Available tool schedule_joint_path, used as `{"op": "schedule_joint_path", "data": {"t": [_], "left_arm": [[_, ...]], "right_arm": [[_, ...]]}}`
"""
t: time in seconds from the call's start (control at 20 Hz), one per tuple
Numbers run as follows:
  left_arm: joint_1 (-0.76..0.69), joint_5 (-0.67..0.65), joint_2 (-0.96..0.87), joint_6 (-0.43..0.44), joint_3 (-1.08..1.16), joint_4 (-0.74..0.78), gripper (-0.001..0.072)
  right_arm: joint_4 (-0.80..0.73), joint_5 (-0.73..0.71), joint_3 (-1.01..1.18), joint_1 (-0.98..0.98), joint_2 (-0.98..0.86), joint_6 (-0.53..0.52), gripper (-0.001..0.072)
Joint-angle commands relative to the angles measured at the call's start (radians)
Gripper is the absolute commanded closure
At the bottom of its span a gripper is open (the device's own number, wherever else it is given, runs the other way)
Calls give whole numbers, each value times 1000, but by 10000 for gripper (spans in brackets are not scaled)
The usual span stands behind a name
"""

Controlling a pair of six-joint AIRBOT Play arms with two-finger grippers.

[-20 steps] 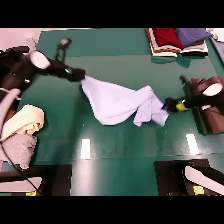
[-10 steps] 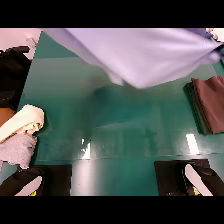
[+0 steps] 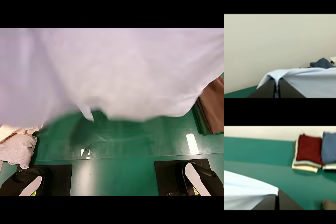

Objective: Fold the shirts.

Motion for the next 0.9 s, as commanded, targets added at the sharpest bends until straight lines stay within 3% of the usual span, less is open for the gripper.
{"op": "schedule_joint_path", "data": {"t": [0.0, 0.15, 0.35, 0.55, 0.6, 0.65, 0.7, 0.8, 0.85], "left_arm": [[1, -188, -164, 39, 6, -8, 682], [1, -283, -408, 38, 6, -15, 682], [1, -280, -745, 26, 6, -25, 682], [2, -278, -922, -22, 6, 61, 675], [2, -275, -924, -47, 6, 109, 427], [2, -271, -916, -70, 7, 150, 156], [6, -279, -900, -92, 9, 191, 158], [28, -327, -856, -121, 8, 197, 156], [39, -360, -830, -131, 4, 197, 155]], "right_arm": [[5, 130, 22, -6, -109, 53, 695], [2, 113, -63, 7, -237, 53, 695], [-97, -7, -249, 128, -439, 53, 695], [-145, -162, -247, 232, -626, 53, 694], [-145, -170, -209, 247, -665, 54, 668], [-145, -162, -162, 256, -698, 56, 414], [-145, -137, -115, 257, -723, 60, 255], [-146, -55, -37, 257, -742, 60, 290], [-146, -16, -26, 257, -731, 56, 416]]}}
